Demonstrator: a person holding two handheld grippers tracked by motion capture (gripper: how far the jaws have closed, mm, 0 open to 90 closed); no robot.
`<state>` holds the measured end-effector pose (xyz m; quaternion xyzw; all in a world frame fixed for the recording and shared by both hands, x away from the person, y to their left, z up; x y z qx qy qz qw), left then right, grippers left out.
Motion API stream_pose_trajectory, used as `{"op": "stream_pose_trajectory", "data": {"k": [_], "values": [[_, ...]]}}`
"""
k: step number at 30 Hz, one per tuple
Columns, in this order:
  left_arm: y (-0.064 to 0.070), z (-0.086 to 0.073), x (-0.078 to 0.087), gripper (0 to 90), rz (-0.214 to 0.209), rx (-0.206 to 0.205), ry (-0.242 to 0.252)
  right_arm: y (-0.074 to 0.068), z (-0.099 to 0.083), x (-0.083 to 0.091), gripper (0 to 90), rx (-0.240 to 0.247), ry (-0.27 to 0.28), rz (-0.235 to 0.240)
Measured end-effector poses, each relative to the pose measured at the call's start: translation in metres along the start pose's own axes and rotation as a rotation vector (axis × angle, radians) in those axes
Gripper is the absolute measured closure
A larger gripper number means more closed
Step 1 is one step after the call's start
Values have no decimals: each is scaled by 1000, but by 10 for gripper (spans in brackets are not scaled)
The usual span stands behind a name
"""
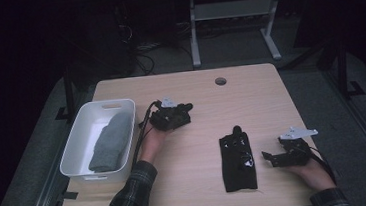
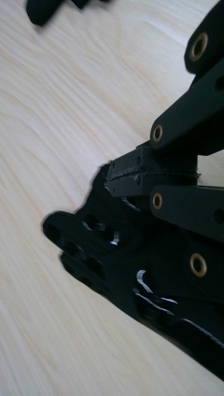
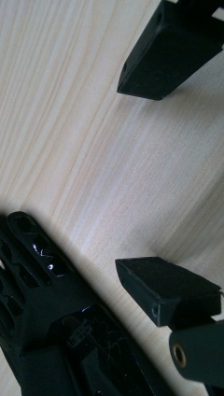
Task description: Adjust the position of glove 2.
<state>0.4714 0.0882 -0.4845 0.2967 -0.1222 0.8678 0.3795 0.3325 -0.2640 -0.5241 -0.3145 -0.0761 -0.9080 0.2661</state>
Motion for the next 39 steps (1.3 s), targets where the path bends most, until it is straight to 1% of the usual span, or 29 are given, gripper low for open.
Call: {"op": "stream_pose_trajectory", "data": {"k": [2, 3, 4, 5, 6, 7, 9, 10, 11, 13, 14, 15, 17, 18, 20, 22, 24, 25, 27, 30, 32, 33, 35, 39], "values": [[-3, 0, -4, 895, -8, 4, 0, 0, 0, 0, 132, 0, 0, -1], [-6, -1, -6, 895, 2, 1, -10, 0, 0, 0, 133, -1, 0, 0], [-7, -1, -8, 895, 2, 4, -13, 0, 0, 0, 132, -1, 1, -1], [-8, -1, -11, 895, -7, 13, -7, 0, 0, 0, 133, -1, 1, -1], [-8, -3, -13, 895, -8, 21, -10, 0, 0, 0, 132, -1, 1, -2], [-9, -5, -16, 895, -3, 14, -24, 0, 0, 0, 133, -1, 1, -2], [-10, -9, -20, 895, -8, 23, -40, 0, 0, 0, 132, -2, 1, -2], [-10, -10, -22, 896, -19, 39, -26, 0, 0, 0, 132, -2, 0, -2], [-10, -11, -22, 896, -24, 54, -23, 0, 0, 0, 132, -2, 0, -3], [-9, -11, -22, 896, -28, 46, -25, 0, 0, 0, 132, -2, 1, -3], [-7, -11, -22, 896, -36, 51, -24, 0, 0, 0, 132, -2, 0, -3], [-5, -11, -21, 896, -42, 41, -32, 0, 0, 0, 132, -2, 1, -3], [1, -12, -21, 896, -57, 46, -24, 0, 0, 0, 132, -3, 0, -3], [5, -12, -22, 896, -67, 57, -19, 0, 0, 0, 132, -2, 1, -3], [12, -12, -22, 896, -82, 67, -14, 0, 0, 0, 132, -2, 0, -3], [21, -12, -24, 896, -102, 77, -2, 0, 0, 0, 132, -3, 0, -4], [30, -11, -26, 896, -116, 80, -1, 0, 0, 0, 133, -2, 0, -3], [35, -10, -26, 896, -122, 75, -4, 0, 0, 0, 133, -2, 0, -4], [44, -9, -27, 896, -139, 46, -20, 0, 0, 0, 132, -3, 0, -4], [58, -7, -30, 896, -158, 29, -29, 0, 0, 0, 132, -2, 0, -3], [66, -5, -33, 896, -173, 24, -25, 0, 0, 0, 133, -2, 0, -4], [70, -5, -33, 896, -181, 21, -33, 0, 0, 0, 133, -3, 1, -3], [77, -3, -35, 896, -188, 19, -30, 0, 0, 0, 132, -3, 0, -3], [84, -2, -37, 896, -209, 20, -27, 0, 0, 0, 132, -3, 0, -3]]}}
Point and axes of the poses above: each handheld gripper's, and its own axes: x roughly backward along the jaws, z roughly out of its top, y roughly to its right, the point moved 6 cm from there along -x, roughly forward along the jaws, and after that the axes turned 6 degrees about y, right-handed, at the moved point
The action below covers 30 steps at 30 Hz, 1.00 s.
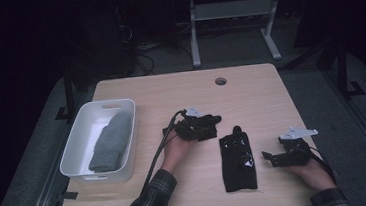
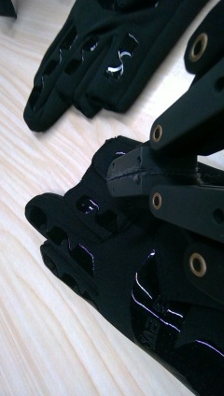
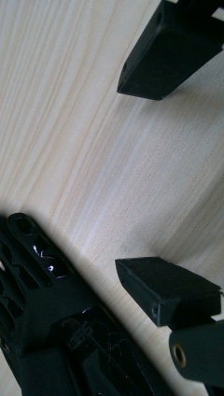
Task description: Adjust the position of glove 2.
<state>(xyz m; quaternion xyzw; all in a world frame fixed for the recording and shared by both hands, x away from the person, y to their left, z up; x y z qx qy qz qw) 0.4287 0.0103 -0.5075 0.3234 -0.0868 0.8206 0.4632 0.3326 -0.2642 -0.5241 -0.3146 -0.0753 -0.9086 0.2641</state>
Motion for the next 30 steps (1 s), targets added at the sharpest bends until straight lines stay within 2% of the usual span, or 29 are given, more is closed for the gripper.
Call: {"op": "stream_pose_trajectory", "data": {"k": [3, 5, 12, 16, 20, 25, 26, 30], "values": [[-1, 2, 4, 895, -3, -3, -3, 0, 0, 0, 133, 0, 0, 0], [-6, 5, 10, 895, 19, 1, 7, 0, 0, 0, 132, 0, 0, 0], [-40, 13, 36, 895, 107, 18, 25, 0, 0, 0, 133, 0, 0, 0], [-55, 11, 44, 895, 135, 40, 27, 0, 0, 0, 132, 0, 0, 0], [-61, 7, 44, 895, 148, 33, 8, 0, 0, 0, 133, 0, 0, 0], [-67, 2, 41, 895, 172, 49, -6, 0, 0, 0, 132, 0, 0, 0], [-69, -1, 40, 895, 175, 41, -24, 0, 0, 0, 133, 0, 0, 0], [-69, -10, 34, 896, 174, 59, -47, 0, 0, 0, 133, 0, 0, 0]]}}
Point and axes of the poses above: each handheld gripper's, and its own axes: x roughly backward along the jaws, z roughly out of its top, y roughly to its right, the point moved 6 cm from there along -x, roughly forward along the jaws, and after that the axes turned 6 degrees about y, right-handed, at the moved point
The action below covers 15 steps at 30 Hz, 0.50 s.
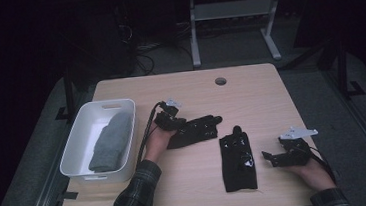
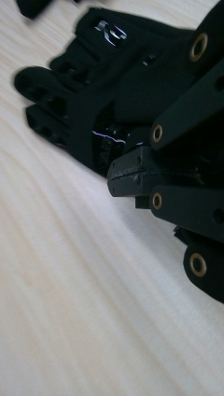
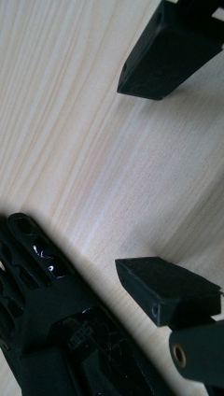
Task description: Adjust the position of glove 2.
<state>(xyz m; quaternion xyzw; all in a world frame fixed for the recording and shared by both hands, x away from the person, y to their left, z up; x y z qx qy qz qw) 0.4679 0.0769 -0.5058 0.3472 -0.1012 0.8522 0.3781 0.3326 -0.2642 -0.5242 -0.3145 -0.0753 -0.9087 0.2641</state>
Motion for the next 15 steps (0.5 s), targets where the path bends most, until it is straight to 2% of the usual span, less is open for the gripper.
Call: {"op": "stream_pose_trajectory", "data": {"k": [3, 8, 15], "values": [[2, -3, 3, 896, 1, 11, 1, 0, 0, 0, 133, -1, 0, 0], [13, -11, 12, 895, 11, -5, -24, 0, 0, 0, 133, 0, 0, 0], [28, -26, 30, 896, 12, -59, -82, 0, 0, 0, 133, 0, 0, 0]]}}
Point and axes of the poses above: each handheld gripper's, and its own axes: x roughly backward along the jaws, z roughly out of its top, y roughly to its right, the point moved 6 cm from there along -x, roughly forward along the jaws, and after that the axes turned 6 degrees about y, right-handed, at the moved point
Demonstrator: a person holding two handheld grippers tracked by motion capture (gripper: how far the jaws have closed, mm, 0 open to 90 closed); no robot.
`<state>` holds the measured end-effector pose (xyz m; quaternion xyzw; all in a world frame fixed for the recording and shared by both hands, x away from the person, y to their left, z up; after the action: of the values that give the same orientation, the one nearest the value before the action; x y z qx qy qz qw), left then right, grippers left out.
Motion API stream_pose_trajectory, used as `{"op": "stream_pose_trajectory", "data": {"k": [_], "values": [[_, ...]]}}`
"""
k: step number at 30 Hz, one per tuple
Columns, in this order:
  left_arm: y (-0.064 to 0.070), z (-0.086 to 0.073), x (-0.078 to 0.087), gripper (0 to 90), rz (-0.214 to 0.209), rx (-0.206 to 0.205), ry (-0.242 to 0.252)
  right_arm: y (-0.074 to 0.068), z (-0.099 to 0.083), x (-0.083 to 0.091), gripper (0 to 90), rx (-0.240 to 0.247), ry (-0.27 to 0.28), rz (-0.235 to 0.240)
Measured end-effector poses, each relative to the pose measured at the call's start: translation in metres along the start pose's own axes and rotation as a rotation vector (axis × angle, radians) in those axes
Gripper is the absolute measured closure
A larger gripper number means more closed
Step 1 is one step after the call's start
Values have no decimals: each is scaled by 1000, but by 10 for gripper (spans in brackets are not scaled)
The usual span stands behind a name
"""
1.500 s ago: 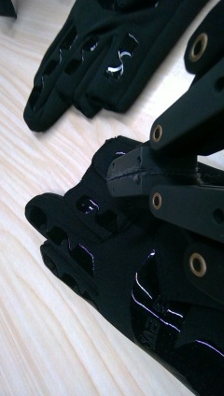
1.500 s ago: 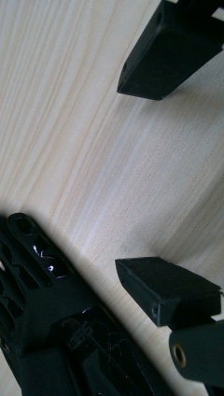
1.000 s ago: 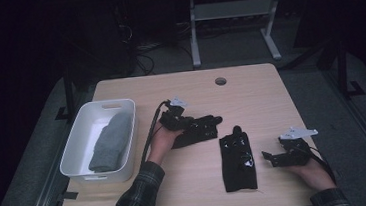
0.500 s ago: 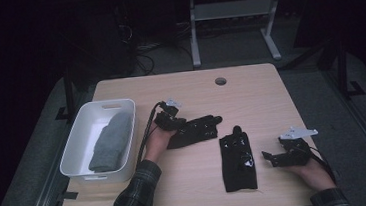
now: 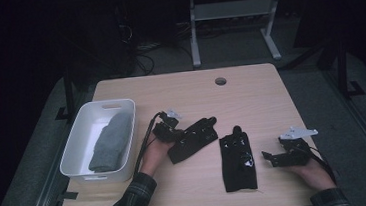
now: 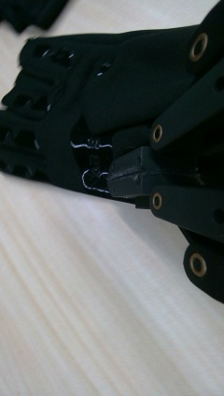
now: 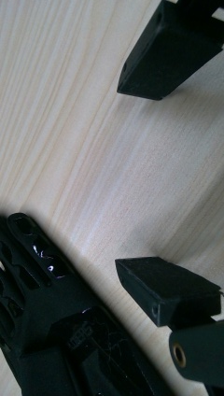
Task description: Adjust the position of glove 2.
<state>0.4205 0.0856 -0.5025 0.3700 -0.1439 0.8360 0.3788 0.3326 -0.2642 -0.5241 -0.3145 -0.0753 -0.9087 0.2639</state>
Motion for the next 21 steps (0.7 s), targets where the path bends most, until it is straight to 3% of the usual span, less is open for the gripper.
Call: {"op": "stream_pose_trajectory", "data": {"k": [9, 17, 21], "values": [[19, -20, 20, 895, -59, -33, -16, 0, 0, 0, 133, 1, -1, 0], [38, -36, 33, 895, -154, -11, -3, 0, 0, 0, 132, 0, -1, -2], [48, -42, 38, 895, -194, -33, -13, 0, 0, 0, 132, 0, -1, -2]]}}
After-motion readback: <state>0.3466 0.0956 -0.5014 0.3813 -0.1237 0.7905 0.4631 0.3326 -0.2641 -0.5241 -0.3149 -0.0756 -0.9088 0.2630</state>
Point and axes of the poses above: each handheld gripper's, and its own axes: x roughly backward along the jaws, z roughly out of its top, y roughly to its right, the point moved 6 cm from there along -x, roughly forward along the jaws, and after that the axes turned 6 degrees about y, right-handed, at the moved point
